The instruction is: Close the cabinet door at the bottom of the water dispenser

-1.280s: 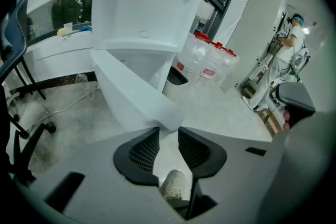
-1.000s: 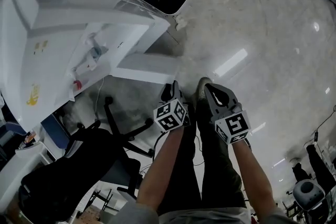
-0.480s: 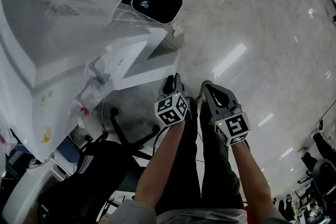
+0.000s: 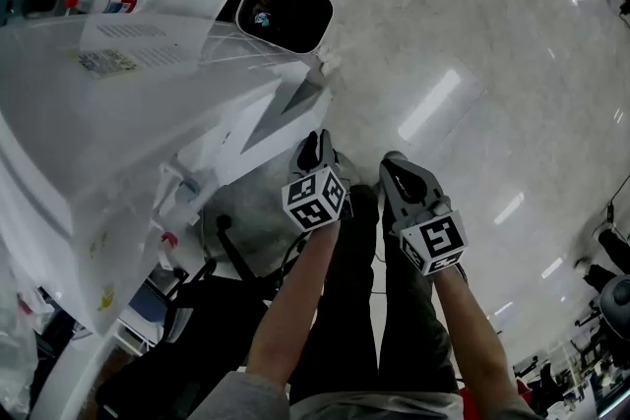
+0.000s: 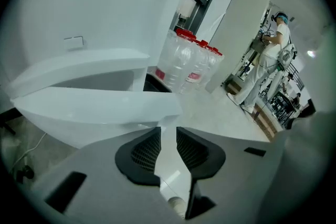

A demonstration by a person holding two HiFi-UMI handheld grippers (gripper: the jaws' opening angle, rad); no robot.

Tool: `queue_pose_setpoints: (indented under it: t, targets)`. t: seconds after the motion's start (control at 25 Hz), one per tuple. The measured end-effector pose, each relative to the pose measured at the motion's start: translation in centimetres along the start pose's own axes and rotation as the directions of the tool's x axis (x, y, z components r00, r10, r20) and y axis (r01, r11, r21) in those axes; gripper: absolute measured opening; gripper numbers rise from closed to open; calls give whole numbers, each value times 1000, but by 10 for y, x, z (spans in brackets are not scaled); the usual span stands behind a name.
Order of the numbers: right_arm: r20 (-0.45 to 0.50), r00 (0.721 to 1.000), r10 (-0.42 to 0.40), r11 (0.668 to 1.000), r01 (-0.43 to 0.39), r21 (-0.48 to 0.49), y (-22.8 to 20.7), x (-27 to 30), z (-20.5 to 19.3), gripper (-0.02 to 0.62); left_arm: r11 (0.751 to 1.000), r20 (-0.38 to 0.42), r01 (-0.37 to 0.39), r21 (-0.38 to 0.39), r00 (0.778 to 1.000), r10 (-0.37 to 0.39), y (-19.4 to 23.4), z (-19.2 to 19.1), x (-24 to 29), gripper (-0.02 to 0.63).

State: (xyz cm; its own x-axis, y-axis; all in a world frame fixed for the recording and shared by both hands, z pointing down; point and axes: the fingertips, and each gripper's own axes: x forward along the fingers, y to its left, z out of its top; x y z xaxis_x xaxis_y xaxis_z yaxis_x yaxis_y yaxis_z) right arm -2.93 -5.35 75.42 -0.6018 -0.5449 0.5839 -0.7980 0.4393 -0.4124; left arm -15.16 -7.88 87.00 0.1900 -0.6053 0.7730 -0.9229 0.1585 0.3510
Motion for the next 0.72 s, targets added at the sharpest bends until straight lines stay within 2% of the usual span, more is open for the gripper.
queue_pose_setpoints:
  t: [0.2, 0.44, 0.52, 0.64, 0.72]
  targets:
    - [3, 1000, -15, 1000, 15, 19, -2, 5, 2, 8, 1000, 26, 2, -15, 1000, -2, 4, 18, 11, 100]
    - [14, 999, -40, 999, 40, 36, -11, 10, 8, 8, 994, 70, -4, -109, 997, 12, 12, 43, 26, 100]
    - [16, 999, -46, 998, 45, 42, -13, 10, 10, 8, 985, 85, -6, -170, 996, 21, 15, 51, 29, 100]
    - [18, 998, -52, 998, 52, 43, -16, 12, 13, 8, 954, 114, -10, -301, 992, 46, 22, 63, 35, 100]
    - [20, 998, -57, 997, 56, 45, -18, 12, 14, 8, 935, 128, -14, -355, 990, 63, 25, 69, 39, 100]
